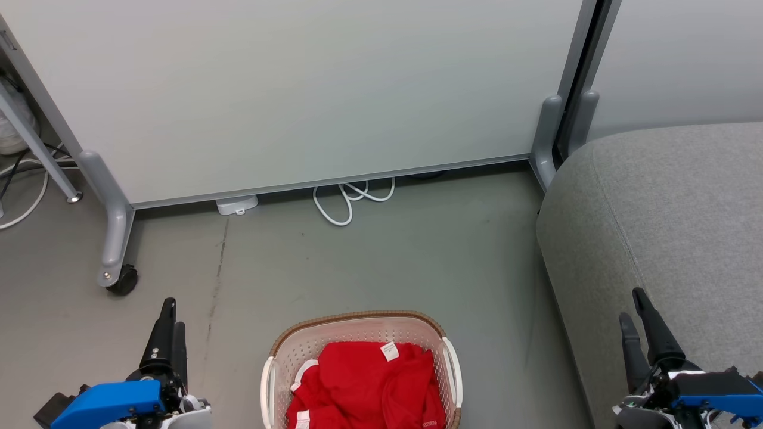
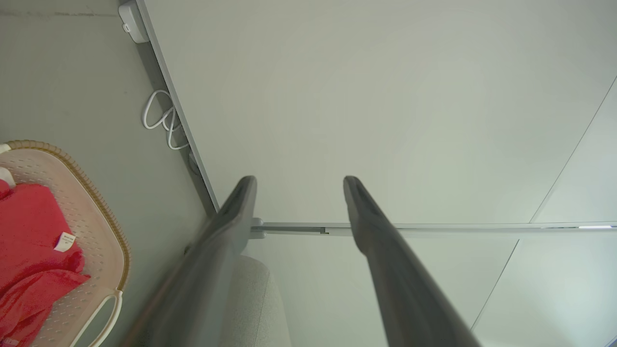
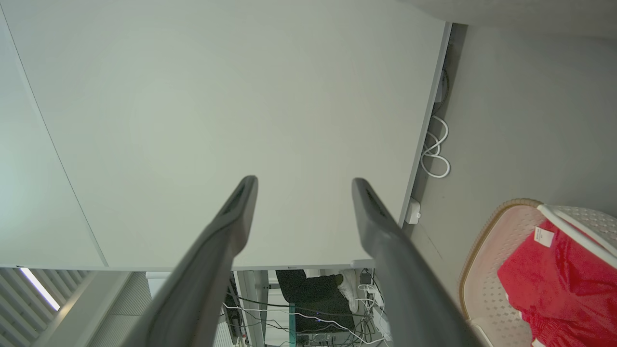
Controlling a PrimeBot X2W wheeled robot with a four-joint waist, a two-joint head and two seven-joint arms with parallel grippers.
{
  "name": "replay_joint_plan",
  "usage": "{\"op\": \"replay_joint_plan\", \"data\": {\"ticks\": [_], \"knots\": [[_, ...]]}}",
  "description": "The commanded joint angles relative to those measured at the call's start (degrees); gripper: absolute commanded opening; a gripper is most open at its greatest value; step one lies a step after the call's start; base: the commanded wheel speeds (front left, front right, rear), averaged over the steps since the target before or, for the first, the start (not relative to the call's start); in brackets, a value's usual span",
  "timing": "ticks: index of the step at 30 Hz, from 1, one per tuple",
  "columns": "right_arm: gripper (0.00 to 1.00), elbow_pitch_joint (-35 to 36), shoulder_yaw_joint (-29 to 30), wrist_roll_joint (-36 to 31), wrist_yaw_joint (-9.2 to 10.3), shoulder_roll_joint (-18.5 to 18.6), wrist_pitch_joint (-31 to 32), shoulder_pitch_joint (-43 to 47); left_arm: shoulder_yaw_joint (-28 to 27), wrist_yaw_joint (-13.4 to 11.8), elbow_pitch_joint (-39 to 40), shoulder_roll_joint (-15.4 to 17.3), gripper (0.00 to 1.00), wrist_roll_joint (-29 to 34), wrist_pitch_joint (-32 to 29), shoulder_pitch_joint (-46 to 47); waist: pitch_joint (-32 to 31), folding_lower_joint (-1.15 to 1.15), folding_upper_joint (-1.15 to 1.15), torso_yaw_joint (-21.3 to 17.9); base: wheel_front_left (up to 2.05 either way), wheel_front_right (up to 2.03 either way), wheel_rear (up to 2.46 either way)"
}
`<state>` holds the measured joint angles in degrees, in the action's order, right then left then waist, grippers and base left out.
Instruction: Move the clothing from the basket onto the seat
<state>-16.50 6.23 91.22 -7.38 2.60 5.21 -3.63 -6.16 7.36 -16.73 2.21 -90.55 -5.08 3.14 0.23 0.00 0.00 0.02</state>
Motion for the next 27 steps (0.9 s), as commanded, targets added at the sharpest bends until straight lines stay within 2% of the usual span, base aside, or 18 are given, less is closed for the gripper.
{"op": "replay_joint_plan", "data": {"ticks": [1, 12, 27], "knots": [[1.00, 1.28, -0.05, -1.71, -0.03, 0.21, -0.89, -1.17, 0.38, 0.02, 1.12, 0.41, 1.00, 2.09, 0.83, 1.87, 0.03, 0.00, 0.00, 0.02, 0.00, 0.00, 0.00], [1.00, 2.97, -1.38, -12.44, -0.05, 0.25, -3.58, -1.45, 1.74, -0.96, 2.88, 0.48, 1.00, 13.59, 3.52, 2.41, 0.11, 0.00, 0.00, 0.11, 0.00, 0.00, 0.00], [1.00, 4.31, -4.35, -29.63, -0.07, 0.78, -7.10, -1.24, 6.14, -3.50, 4.04, 0.56, 1.00, 33.53, 7.02, 2.41, -0.02, 0.00, 0.00, 0.35, 0.00, 0.00, 0.00]]}}
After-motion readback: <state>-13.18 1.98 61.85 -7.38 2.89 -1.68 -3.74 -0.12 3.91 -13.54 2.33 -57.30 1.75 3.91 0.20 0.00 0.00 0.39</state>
